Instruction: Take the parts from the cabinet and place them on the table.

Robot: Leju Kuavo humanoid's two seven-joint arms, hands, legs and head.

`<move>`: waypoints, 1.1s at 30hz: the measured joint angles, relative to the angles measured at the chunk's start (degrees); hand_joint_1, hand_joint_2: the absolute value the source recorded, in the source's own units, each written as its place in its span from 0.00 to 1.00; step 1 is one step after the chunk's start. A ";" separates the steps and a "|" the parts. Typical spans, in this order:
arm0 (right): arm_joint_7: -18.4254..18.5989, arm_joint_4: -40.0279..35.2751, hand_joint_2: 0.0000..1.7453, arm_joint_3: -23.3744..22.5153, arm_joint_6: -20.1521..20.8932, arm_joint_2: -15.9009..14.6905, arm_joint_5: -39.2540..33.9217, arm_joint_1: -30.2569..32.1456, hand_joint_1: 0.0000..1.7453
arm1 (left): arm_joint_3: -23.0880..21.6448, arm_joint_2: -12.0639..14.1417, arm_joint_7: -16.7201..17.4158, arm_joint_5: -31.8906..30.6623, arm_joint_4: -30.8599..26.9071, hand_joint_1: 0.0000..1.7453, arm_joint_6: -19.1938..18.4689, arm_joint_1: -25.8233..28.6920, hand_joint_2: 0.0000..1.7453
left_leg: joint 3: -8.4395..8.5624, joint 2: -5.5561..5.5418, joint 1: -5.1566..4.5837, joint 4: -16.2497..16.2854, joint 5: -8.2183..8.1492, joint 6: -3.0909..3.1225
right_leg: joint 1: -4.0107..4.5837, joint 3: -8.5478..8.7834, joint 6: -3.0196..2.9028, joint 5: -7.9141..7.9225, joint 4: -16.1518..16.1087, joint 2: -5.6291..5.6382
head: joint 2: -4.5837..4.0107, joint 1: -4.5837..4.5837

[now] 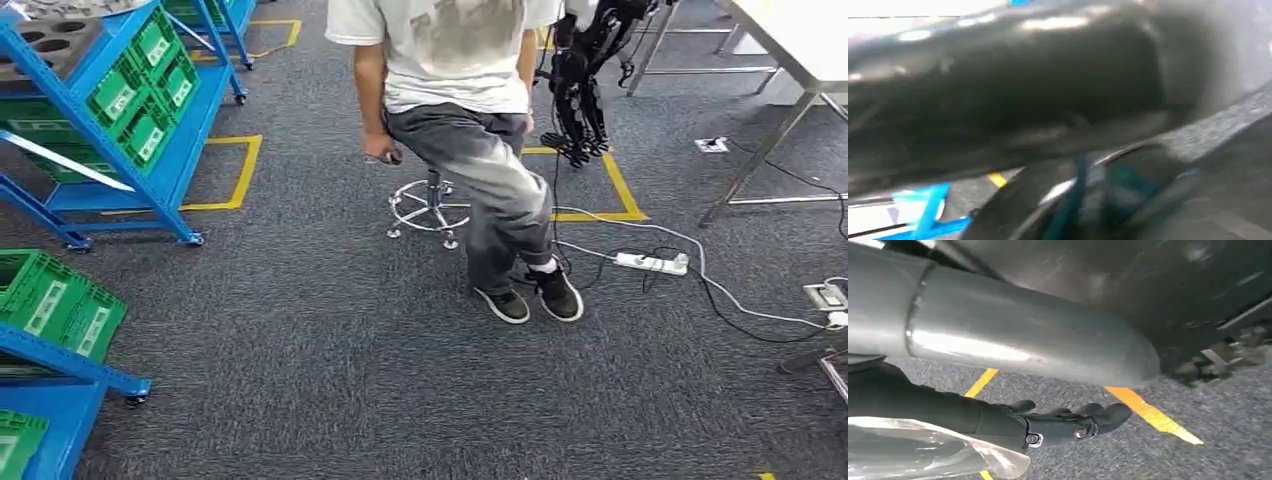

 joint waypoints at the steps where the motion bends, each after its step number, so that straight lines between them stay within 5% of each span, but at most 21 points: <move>1: 0.04 -0.02 0.00 0.02 0.02 0.06 -0.11 -0.22 0.00 | -0.13 0.00 -0.02 0.00 0.00 0.00 -0.04 0.10 0.00 | 0.12 -0.54 0.24 -0.15 0.17 0.32 | -0.17 -0.69 0.32 -0.91 0.99 3.68 | 0.00 0.28; 3: 0.07 -0.02 0.00 0.02 0.07 0.15 -0.22 -0.22 0.00 | -0.15 0.37 -0.04 0.00 0.00 0.00 -0.17 -0.32 0.00 | 0.01 -1.88 0.32 -0.13 0.19 1.00 | -0.29 -4.06 0.17 -4.97 8.32 6.99 | 0.00 0.59; 5: 0.09 0.00 0.00 0.02 0.11 0.15 -0.39 -0.11 0.00 | -0.26 0.53 -0.07 -0.02 0.00 0.00 -0.33 -0.46 0.00 | 0.03 -3.72 0.06 -0.10 0.15 1.21 | -0.23 -9.02 0.06 -8.15 17.72 7.63 | 0.00 0.74; 6: 0.05 0.00 0.00 0.02 0.15 0.15 -0.41 0.12 0.00 | -0.35 0.50 -0.09 -0.02 0.00 0.00 -0.37 -0.43 0.00 | 0.09 -4.68 -0.04 -0.10 0.14 1.22 | -0.17 -10.26 -0.08 -7.64 19.12 7.71 | 0.00 0.74; 7: -0.04 0.00 0.00 0.02 0.18 0.13 -0.28 0.23 0.00 | -0.50 0.50 -0.11 -0.02 0.00 0.00 -0.39 -0.26 0.00 | 0.18 -5.63 -0.11 -0.08 0.13 1.24 | -0.04 -10.06 -0.36 -5.67 17.54 7.79 | 0.00 0.74; 9: -0.52 0.00 0.00 0.02 0.20 0.13 -0.09 0.19 0.00 | -0.55 0.46 -0.13 0.02 0.00 0.00 -0.35 -0.07 0.00 | 0.42 -7.31 -0.15 -0.07 0.08 1.21 | 0.19 -6.63 -1.14 0.21 8.43 8.78 | 0.00 0.72; 10: -0.74 0.00 0.00 0.02 0.28 0.13 0.04 0.22 0.00 | -0.55 0.39 -0.13 0.04 0.00 0.00 -0.31 -0.09 0.00 | 0.41 -7.98 -0.07 -0.07 0.03 1.14 | 0.21 -4.73 -1.48 2.57 3.68 11.11 | 0.00 0.79; 11: -1.11 0.09 0.00 0.07 0.42 0.09 0.17 0.46 0.00 | -0.55 0.24 -0.15 0.07 0.00 0.00 -0.15 -0.23 0.00 | 0.23 -8.58 -0.42 0.18 -0.11 0.90 | 0.01 -3.91 -1.80 1.89 1.92 13.30 | 0.00 0.61; 15: -2.64 0.09 0.00 0.55 -0.13 0.00 0.79 0.98 0.00 | -0.52 0.09 -0.15 0.09 0.00 0.00 0.11 0.33 0.00 | -0.45 -11.25 0.09 -0.02 0.23 -0.64 | 0.10 -2.44 -2.02 1.72 0.42 11.25 | 0.00 0.66; 17: -3.37 0.09 0.00 0.68 -0.61 0.02 0.96 1.20 0.00 | -0.52 0.13 -0.02 0.26 0.00 0.00 0.07 0.36 0.00 | -1.27 -5.97 -0.10 2.65 -1.90 -1.02 | -0.10 -1.80 -2.53 1.88 -0.36 9.63 | 0.00 0.35; 20: -4.02 0.09 0.00 1.07 -1.18 -0.09 1.07 1.88 0.00 | -0.52 0.15 0.04 0.39 0.00 0.00 -0.39 0.12 0.00 | -7.45 -3.89 0.34 15.39 -7.67 -1.79 | -0.05 -1.37 -2.88 1.32 -0.33 6.65 | 0.00 0.13; 21: -4.17 0.09 0.00 1.09 -1.25 -0.15 1.12 1.97 0.00 | -0.52 0.17 0.13 0.52 0.00 0.00 -0.55 0.24 0.00 | -8.68 -3.65 0.61 17.79 -7.94 -2.03 | -0.05 -1.24 -2.82 1.15 -0.32 5.74 | 0.00 0.11; 22: -4.31 0.09 0.00 1.22 -1.25 -0.18 1.20 2.00 0.00 | -0.52 0.15 0.20 0.61 0.00 0.00 -0.57 0.36 0.00 | -8.48 -3.48 0.84 17.35 -6.91 -2.26 | -0.06 -1.04 -2.80 0.99 -0.32 5.07 | 0.00 0.11; 24: -4.55 0.09 0.00 1.44 -1.27 -0.18 1.37 1.96 0.00 | -0.52 0.22 0.37 0.61 0.00 0.00 -0.74 0.39 0.00 | -4.64 -2.60 1.22 9.40 -1.69 -2.55 | -0.16 -0.34 -2.43 0.48 -0.30 3.57 | 0.00 0.09; 25: -4.61 0.09 0.00 1.49 -1.27 -0.18 1.51 1.95 0.00 | -0.52 0.24 0.39 0.61 0.00 0.00 -0.76 0.40 0.00 | -2.11 -0.85 1.25 4.28 0.83 -2.56 | -0.19 0.14 -2.10 0.13 -0.29 2.92 | 0.00 0.09; 26: -4.63 0.11 0.00 1.53 -1.27 -0.24 1.62 2.00 0.00 | -0.52 0.15 0.39 0.61 0.00 0.00 -0.79 0.38 0.00 | -0.78 2.22 0.90 1.75 0.76 -2.57 | 0.16 0.20 -1.59 -0.25 -0.25 2.45 | 0.00 0.05; 28: -4.63 0.11 0.00 1.62 -1.25 -0.29 1.64 1.93 0.00 | -0.52 -0.02 0.31 0.61 0.00 0.00 -0.76 0.17 0.00 | -0.68 1.79 0.53 0.92 0.02 -1.21 | 0.52 0.20 -0.83 -0.84 -0.14 1.21 | 0.00 0.18; 30: -4.63 0.11 0.00 1.86 -1.22 -0.31 1.66 1.67 0.00 | -0.52 0.00 0.17 0.61 0.00 0.00 -0.70 0.55 0.00 | -0.79 0.27 0.36 0.96 -0.13 -0.59 | 0.48 1.41 -0.52 -1.13 -0.27 -0.32 | 0.00 0.20; 31: -4.61 0.11 0.00 1.97 -1.18 -0.31 1.64 1.54 0.00 | -0.52 0.00 0.07 0.61 0.00 0.00 -0.63 0.64 0.00 | -0.58 -0.40 0.75 0.59 0.13 -0.15 | 0.07 1.04 0.01 -1.73 0.02 1.13 | 0.00 0.15; 32: -4.57 0.11 0.00 2.01 -1.14 -0.31 1.60 1.54 0.00 | -0.50 0.02 -0.06 0.61 0.00 0.00 -0.48 0.62 0.00 | -0.58 -0.94 0.74 0.59 0.14 0.22 | -0.15 0.30 0.08 -3.04 1.80 4.71 | 0.00 0.40; 33: -4.37 0.13 0.00 2.03 -1.05 -0.33 1.60 1.66 0.00 | -0.50 0.02 -0.17 0.61 0.00 0.00 -0.35 0.45 0.00 | -0.67 -1.58 0.74 0.60 0.16 0.60 | -0.14 -1.36 0.08 -4.85 5.27 6.37 | 0.00 0.53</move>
